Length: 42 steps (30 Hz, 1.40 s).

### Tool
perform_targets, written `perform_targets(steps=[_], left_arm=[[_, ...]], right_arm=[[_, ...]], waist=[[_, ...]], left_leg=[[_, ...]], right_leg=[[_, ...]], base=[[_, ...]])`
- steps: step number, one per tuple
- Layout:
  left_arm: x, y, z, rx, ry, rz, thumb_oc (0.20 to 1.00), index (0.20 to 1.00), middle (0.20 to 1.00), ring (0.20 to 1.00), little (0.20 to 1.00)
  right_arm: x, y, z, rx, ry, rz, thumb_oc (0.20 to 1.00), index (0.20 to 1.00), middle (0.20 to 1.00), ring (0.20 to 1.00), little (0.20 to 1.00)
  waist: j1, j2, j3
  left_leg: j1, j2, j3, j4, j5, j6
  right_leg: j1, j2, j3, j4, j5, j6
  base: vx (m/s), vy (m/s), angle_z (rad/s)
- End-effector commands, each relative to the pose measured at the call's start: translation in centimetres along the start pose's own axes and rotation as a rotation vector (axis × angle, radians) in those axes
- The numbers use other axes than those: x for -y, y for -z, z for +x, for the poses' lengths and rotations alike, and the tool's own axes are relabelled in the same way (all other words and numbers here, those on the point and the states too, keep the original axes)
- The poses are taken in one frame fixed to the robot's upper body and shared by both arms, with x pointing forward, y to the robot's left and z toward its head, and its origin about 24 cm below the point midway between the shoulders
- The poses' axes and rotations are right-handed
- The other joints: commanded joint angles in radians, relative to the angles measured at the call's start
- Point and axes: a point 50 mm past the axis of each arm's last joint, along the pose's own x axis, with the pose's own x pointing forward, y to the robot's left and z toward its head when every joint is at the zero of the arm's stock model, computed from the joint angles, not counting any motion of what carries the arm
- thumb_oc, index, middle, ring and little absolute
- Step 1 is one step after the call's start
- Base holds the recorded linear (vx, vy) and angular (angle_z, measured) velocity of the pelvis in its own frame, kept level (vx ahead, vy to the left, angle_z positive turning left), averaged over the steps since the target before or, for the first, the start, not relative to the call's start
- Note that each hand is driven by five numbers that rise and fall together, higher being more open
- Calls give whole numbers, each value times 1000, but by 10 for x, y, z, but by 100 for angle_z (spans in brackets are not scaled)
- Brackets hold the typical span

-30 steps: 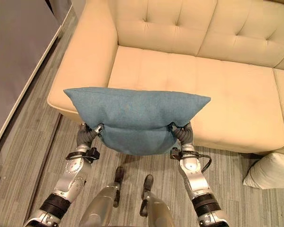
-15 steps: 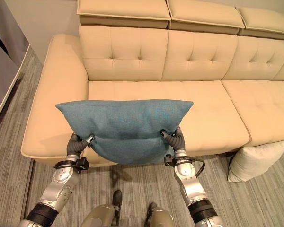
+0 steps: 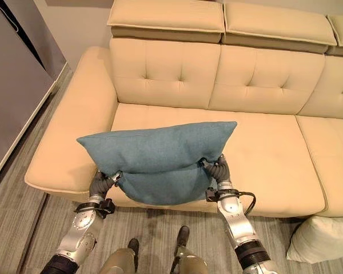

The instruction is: Pick up all the scattered cushions and arrange them neatly on the sofa.

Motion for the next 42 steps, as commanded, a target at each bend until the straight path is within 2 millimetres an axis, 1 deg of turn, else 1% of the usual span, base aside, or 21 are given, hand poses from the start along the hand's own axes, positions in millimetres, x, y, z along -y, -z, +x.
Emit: perform_targets(steps=[1, 3, 4, 6, 8, 13, 15, 16, 18, 19, 21, 22, 26, 27, 30, 34, 36, 37, 38, 41, 42], left_arm=[[22, -42, 11, 206, 142, 10, 200, 200, 200, 200, 200], [23, -43, 12, 210, 142, 18, 200, 200, 200, 200, 200], [22, -44, 12, 210, 141, 28, 200, 200, 200, 200, 200], [18, -41, 9, 201, 130, 37, 200, 200, 200, 200, 200], [15, -42, 6, 204, 123, 39, 200, 200, 200, 200, 200], [10, -49, 6, 224, 115, 75, 200, 200, 200, 200, 200], [10, -64, 12, 276, 117, 120, 200, 200, 200, 200, 200], [11, -68, 15, 296, 119, 139, 200, 200, 200, 200, 200], [14, -79, 20, 339, 123, 167, 200, 200, 200, 200, 200], [20, -87, 25, 379, 125, 168, 200, 200, 200, 200, 200], [30, -94, 31, 405, 148, 158, 200, 200, 200, 200, 200], [32, -97, 32, 419, 144, 162, 200, 200, 200, 200, 200], [52, -118, 43, 498, 165, 131, 200, 200, 200, 200, 200], [52, -118, 43, 499, 165, 130, 200, 200, 200, 200, 200], [65, -132, 49, 545, 174, 105, 200, 200, 200, 200, 200], [84, -166, 62, 641, 183, 115, 200, 200, 200, 200, 200], [87, -173, 65, 658, 183, 123, 200, 200, 200, 200, 200], [93, -191, 71, 709, 176, 146, 200, 200, 200, 200, 200], [96, -199, 74, 728, 171, 161, 200, 200, 200, 200, 200], [100, -222, 83, 773, 150, 197, 200, 200, 200, 200, 200], [100, -223, 83, 775, 150, 197, 200, 200, 200, 200, 200]], right_arm=[[8, -40, 11, 205, 51, 95, 200, 200, 200, 200, 200], [8, -39, 11, 203, 61, 95, 200, 200, 200, 200, 200], [8, -39, 11, 198, 66, 97, 200, 200, 200, 200, 200], [4, -36, 9, 189, 54, 95, 200, 200, 200, 200, 200], [2, -33, 7, 173, 47, 90, 200, 200, 200, 200, 200], [-6, -33, 8, 170, 27, 98, 200, 200, 200, 200, 200], [-12, -41, 14, 196, 14, 96, 200, 200, 200, 200, 200], [-14, -44, 16, 206, 13, 97, 200, 200, 200, 200, 200], [-17, -53, 21, 235, 9, 102, 200, 200, 200, 200, 200], [-18, -63, 27, 271, 10, 95, 200, 200, 200, 200, 200], [-18, -69, 30, 290, 12, 88, 200, 200, 200, 200, 200], [-17, -73, 32, 307, 20, 86, 200, 200, 200, 200, 200], [-21, -95, 39, 387, 15, 77, 200, 200, 200, 200, 200], [-21, -95, 39, 388, 16, 77, 200, 200, 200, 200, 200], [-23, -111, 44, 439, 18, 80, 200, 200, 200, 200, 200], [-25, -146, 58, 533, 30, 82, 200, 200, 200, 200, 200], [-25, -153, 62, 553, 35, 83, 200, 200, 200, 200, 200], [-24, -172, 70, 597, 51, 81, 200, 200, 200, 200, 200], [-23, -182, 74, 620, 59, 77, 200, 200, 200, 200, 200], [-20, -204, 84, 659, 83, 76, 200, 200, 200, 200, 200], [-20, -205, 85, 661, 83, 76, 200, 200, 200, 200, 200]], waist=[[16, -4, -49], [27, -2, -46], [36, -1, -46], [41, 0, -64], [44, -6, -70], [56, -19, -93], [46, -12, -79], [39, -6, -74], [29, 6, -74], [17, 16, -74], [3, 9, -70], [-1, 6, -68], [-13, -1, -59], [-14, -1, -59], [-26, 2, -61], [-37, 13, -46], [-39, 14, -45], [-41, 17, -34], [-41, 20, -28], [-44, 23, -22], [-45, 22, -23]], left_leg=[[-32, -14, 97, -164, 73, -14], [-57, -15, 130, -184, 126, -14], [-64, -13, 140, -188, 135, -18], [-3, -8, 126, -255, 132, -5], [24, -17, 108, -252, 127, -2], [105, -25, 118, -283, 100, 23], [138, -21, 120, -301, 93, 43], [142, -19, 118, -308, 91, 50], [154, -16, 117, -325, 89, 52], [169, -19, 111, -342, 84, 50], [170, -36, 102, -333, 68, 47], [173, -39, 99, -327, 61, 47], [152, -39, 93, -301, 48, 34], [151, -39, 92, -301, 49, 34], [137, -23, 82, -311, 58, 19], [107, -2, 72, -350, 90, -5], [96, -2, 71, -357, 100, -7], [77, 1, 71, -366, 112, -13], [69, 4, 71, -370, 114, -17], [28, 2, 68, -379, 131, -24], [22, 1, 67, -378, 135, -23]], right_leg=[[126, 1, -33, 7, -152, 156], [128, 7, -40, 10, -153, 149], [143, 16, -38, 11, -163, 148], [160, 20, -45, 23, -169, 156], [178, 12, -42, 32, -174, 162], [187, -13, -11, 90, -181, 179], [122, -31, 28, 251, -165, 201], [87, -28, 52, 288, -165, 210], [41, -28, 77, 277, -164, 204], [7, -39, 82, 200, -138, 201], [-8, -50, 102, 124, -115, 201], [-8, -50, 113, 116, -101, 212], [2, -48, 80, 86, -80, 199], [2, -48, 78, 85, -79, 198], [3, -33, 53, 59, -81, 189], [-20, -13, 23, 38, -88, 179], [-32, -12, 20, 34, -85, 178], [-51, -9, 18, 27, -78, 180], [-57, -6, 16, 24, -78, 181], [-95, -5, 16, 20, -69, 183], [-100, -7, 15, 20, -66, 183]], base=[[282, 5, 40], [112, 22, 34], [77, 68, 7], [232, 103, -30], [208, 106, -32], [166, 146, -19], [65, 152, -30], [15, 116, -41], [96, 64, -37], [164, 10, -19], [183, -22, -17], [186, -45, 1], [72, -63, 37], [87, -100, 26], [66, -83, 18], [19, -70, 14], [-25, -22, 4], [-31, -30, 5], [-64, -28, 5], [-39, -6, 3], [-10, 0, 8]])
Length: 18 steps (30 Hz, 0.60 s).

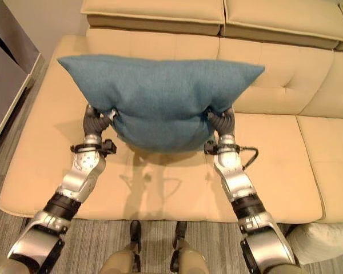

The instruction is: Pick up all the scattered cushions and arrange them neatly on the sofa.

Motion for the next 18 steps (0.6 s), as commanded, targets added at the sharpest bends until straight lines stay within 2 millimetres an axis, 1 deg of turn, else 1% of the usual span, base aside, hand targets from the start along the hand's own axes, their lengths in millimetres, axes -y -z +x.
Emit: perform_targets(steps=[1, 5, 7, 8, 9, 12, 14, 16, 18], left_arm=[[38, -67, 31, 288, 125, -28, 200, 200, 200, 200, 200], [30, -90, 54, 336, 91, 62, 200, 200, 200, 200, 200], [26, -97, 60, 347, 76, 89, 200, 200, 200, 200, 200], [26, -97, 61, 348, 76, 89, 200, 200, 200, 200, 200], [25, -103, 67, 352, 64, 111, 200, 200, 200, 200, 200], [25, -116, 78, 366, 53, 139, 200, 200, 200, 200, 200], [24, -119, 83, 356, 45, 158, 200, 200, 200, 200, 200], [24, -119, 85, 347, 44, 157, 200, 200, 200, 200, 200], [19, -120, 91, 322, 25, 185, 200, 200, 200, 200, 200]], right_arm=[[-22, -80, 30, 302, -49, 117, 200, 200, 200, 200, 200], [-14, -97, 53, 319, -2, 83, 200, 200, 200, 200, 200], [-10, -100, 60, 314, 19, 74, 200, 200, 200, 200, 200], [-10, -101, 60, 315, 19, 74, 200, 200, 200, 200, 200], [-5, -106, 67, 317, 40, 60, 200, 200, 200, 200, 200], [0, -115, 78, 318, 59, 33, 200, 200, 200, 200, 200], [2, -119, 85, 308, 72, 18, 200, 200, 200, 200, 200], [3, -120, 86, 301, 76, 13, 200, 200, 200, 200, 200], [7, -122, 94, 282, 79, -34, 200, 200, 200, 200, 200]], waist=[[9, 2, -16], [10, 8, -16], [11, 13, -17], [10, 14, -17], [11, 18, -13], [11, 25, -5], [14, 30, 6], [13, 33, 5], [13, 32, 13]], left_leg=[[-3, 4, -36, 19, -73, -59], [-66, 2, -45, 7, -50, -67], [-95, 1, -53, 2, -42, -72], [-97, 1, -53, 2, -41, -72], [-122, -1, -60, 2, -34, -79], [-165, -2, -76, 2, -23, -86], [-195, -6, -87, 2, -15, -91], [-209, -7, -92, 2, -12, -93], [-241, -7, -101, 2, 0, -100]], right_leg=[[20, -11, -21, 21, -86, 88], [-39, -8, -17, 18, -72, 93], [-64, -7, -17, 17, -70, 93], [-66, -7, -18, 17, -70, 93], [-89, -6, -19, 18, -70, 93], [-130, -6, -23, 27, -72, 92], [-157, -6, -25, 34, -73, 92], [-171, -6, -29, 36, -72, 93], [-201, -1, -30, 36, -66, 96]], base=[[-8, 6, 7], [-2, 1, 5], [11, 0, 2], [19, -1, 4], [14, -6, 4], [5, -16, 6], [14, -17, 9], [11, -18, 9], [14, -48, 6]])
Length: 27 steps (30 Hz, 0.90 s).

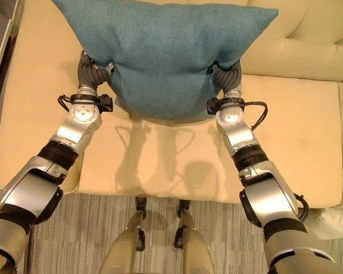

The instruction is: Pick up all the scattered cushions and arrange them neatly on the sofa.

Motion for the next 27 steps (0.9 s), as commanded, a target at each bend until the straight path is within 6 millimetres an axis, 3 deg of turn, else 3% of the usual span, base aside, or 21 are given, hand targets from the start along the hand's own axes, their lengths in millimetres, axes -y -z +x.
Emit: perform_targets(steps=[1, 2, 3, 8, 9, 11, 17, 19, 20, 21, 25, 27], left_arm=[[-2, -71, 33, 224, 12, 9, 498, 498, 498, 498, 498], [-2, -70, 36, 208, 10, 30, 740, 740, 740, 740, 740], [-3, -70, 39, 193, -1, 46, 1000, 1000, 1000, 1000, 1000], [-14, -83, 49, 196, -50, 111, 1000, 1000, 1000, 1000, 1000], [-18, -84, 51, 189, -67, 128, 1000, 1000, 1000, 1000, 1000], [-24, -87, 55, 172, -91, 146, 1000, 1000, 1000, 1000, 1000], [-54, -109, 68, 159, -209, 181, 1000, 1000, 1000, 1000, 1000], [-65, -116, 69, 179, -241, 186, 1000, 1000, 1000, 1000, 1000], [-65, -116, 69, 178, -241, 186, 1000, 1000, 1000, 1000, 1000], [-71, -116, 69, 177, -250, 198, 1000, 1000, 1000, 1000, 1000], [-90, -103, 61, 183, -263, 178, 1000, 1000, 1000, 1000, 1000], [-92, -72, 41, 185, -206, 164, 1000, 1000, 1000, 1000, 1000]], right_arm=[[11, -80, 32, 250, 28, 33, 416, 416, 416, 416, 416], [11, -80, 34, 240, 32, 14, 523, 523, 523, 523, 523], [11, -80, 36, 229, 36, 3, 1000, 1000, 1000, 1000, 1000], [20, -84, 44, 212, 103, -121, 1000, 1000, 1000, 1000, 1000], [22, -84, 45, 212, 120, -159, 1000, 1000, 1000, 1000, 1000], [28, -83, 49, 193, 148, -206, 1000, 1000, 1000, 1000, 1000], [65, -79, 61, 85, 245, -334, 1000, 1000, 1000, 1000, 1000], [76, -84, 63, 95, 272, -351, 1000, 1000, 1000, 1000, 1000], [76, -84, 63, 95, 271, -352, 1000, 1000, 1000, 1000, 1000], [84, -82, 64, 88, 279, -369, 1000, 1000, 1000, 1000, 1000], [103, -69, 59, 79, 284, -386, 1000, 1000, 1000, 1000, 1000], [107, -49, 45, 104, 243, -395, 1000, 1000, 1000, 1000, 1000]], waist=[[2, -18, -12], [2, -20, -11], [1, -19, -9], [5, -21, -13], [6, -20, -23], [7, -16, -27], [15, -6, -46], [17, -4, -42], [17, -4, -50], [17, -3, -46], [18, -2, -54], [18, -6, -56]], left_leg=[[6, -13, -59, 1, -26, -95], [-1, -13, -60, 1, -23, -97], [-11, -12, -61, 1, -18, -100], [-40, -13, -68, 1, -8, -108], [-31, -9, -76, 1, -35, -115], [-31, -11, -75, 1, -33, -117], [-19, -19, -84, 1, -31, -121], [-23, -24, -77, 1, -3, -114], [-12, -20, -84, 1, -31, -120], [-17, -25, -77, 1, -3, -114], [19, -22, -74, 1, -11, -113], [71, -15, -66, 1, -25, -109]], right_leg=[[28, -4, -17, 33, -82, 123], [22, -2, -17, 31, -80, 124], [15, 0, -19, 29, -78, 125], [-5, 11, -25, 18, -73, 132], [6, 17, -16, 12, -96, 137], [6, 17, -18, 11, -97, 138], [20, 18, -19, 11, -97, 136], [16, 12, -31, 15, -77, 129], [28, 17, -19, 10, -99, 135], [22, 13, -31, 14, -79, 127], [61, 16, -33, 13, -88, 124], [118, 16, -36, 12, -101, 120]], base=[[14, -63, 5], [6, -42, 11], [7, -22, 9], [25, -43, 2], [109, -52, 0], [54, -16, -2], [-12, 3, 0], [-36, 11, 13], [6, 6, 34], [7, 2, 12], [8, 16, -16], [39, 24, 10]])
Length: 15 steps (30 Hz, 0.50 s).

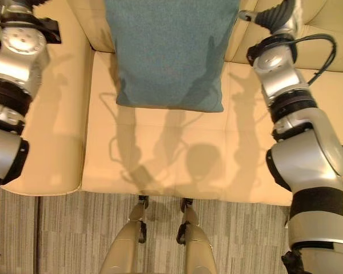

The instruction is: Pick up all the scattered cushions and arrange them neatly on the sofa.

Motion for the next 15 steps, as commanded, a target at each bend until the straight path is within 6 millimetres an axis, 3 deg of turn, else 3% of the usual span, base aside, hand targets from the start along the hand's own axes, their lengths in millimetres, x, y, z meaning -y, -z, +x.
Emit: perform_targets(steps=[1, 3, 6, 7, 9, 10, 12, 13, 14, 15], left_arm=[[-13, 40, -32, -3, 19, -13, 1000, 1000, 1000, 1000, 1000], [-13, 66, -60, -48, 69, -38, 1000, 1000, 1000, 1000, 1000], [-27, 106, -120, -134, 150, 9, 1000, 1000, 1000, 1000, 1000], [-27, 107, -121, -135, 151, 11, 1000, 1000, 1000, 1000, 1000], [-55, 155, -215, -362, 239, 75, 1000, 1000, 1000, 1000, 1000], [-55, 155, -216, -363, 240, 75, 1000, 1000, 1000, 1000, 1000], [-75, 173, -261, -504, 268, 143, 1000, 1000, 1000, 1000, 1000], [-75, 173, -261, -505, 268, 143, 1000, 1000, 1000, 1000, 1000], [-83, 181, -278, -569, 281, 186, 1000, 1000, 1000, 1000, 1000], [-97, 200, -329, -762, 322, 234, 1000, 1000, 1000, 1000, 1000]], right_arm=[[1, 31, -21, 19, -25, 6, 1000, 1000, 1000, 1000, 1000], [2, 57, -41, 0, -58, 21, 1000, 1000, 1000, 1000, 1000], [2, 110, -94, -81, -172, 19, 1000, 1000, 1000, 1000, 1000], [2, 110, -95, -83, -174, 18, 1000, 1000, 1000, 1000, 1000], [8, 176, -177, -278, -363, -38, 1000, 1000, 1000, 1000, 1000], [8, 176, -178, -279, -363, -39, 1000, 1000, 1000, 1000, 1000], [17, 203, -216, -386, -429, -89, 1000, 1000, 1000, 1000, 1000], [17, 203, -216, -386, -429, -89, 1000, 1000, 1000, 1000, 1000], [19, 210, -229, -415, -452, -109, 1000, 1000, 1000, 1000, 1000], [21, 228, -262, -519, -520, -138, 1000, 1000, 1000, 1000, 1000]], waist=[[17, -21, -49], [15, -23, -46], [11, -30, -49], [11, -31, -52], [9, -37, -79], [8, -38, -81], [8, -38, -89], [7, -39, -90], [7, -39, -97], [8, -39, -104]], left_leg=[[160, 3, 9, -8, -122, -59], [212, 10, 19, -8, -139, -54], [294, 21, 36, -8, -163, -45], [291, 19, 36, -8, -159, -44], [384, 30, 54, -8, -191, -34], [380, 29, 54, -8, -187, -33], [419, 31, 63, -8, -197, -27], [418, 31, 62, -8, -197, -27], [432, 32, 65, -8, -197, -25], [458, 33, 74, -8, -203, -20]], right_leg=[[140, 32, -13, 10, -119, 132], [196, 30, -16, 6, -133, 129], [271, 22, -18, 3, -151, 127], [269, 21, -19, 3, -149, 127], [348, 16, -13, 3, -168, 131], [345, 15, -13, 3, -165, 132], [374, 16, -8, 3, -170, 132], [373, 16, -9, 3, -170, 132], [387, 16, -8, 3, -172, 131], [409, 17, 1, 3, -174, 132]], base=[[59, 15, 3], [73, 21, 8], [61, 18, 7], [72, 37, 0], [112, 50, -14], [85, 44, -24], [18, 30, -16], [21, 22, -17], [15, 42, -19], [16, 42, -15]])
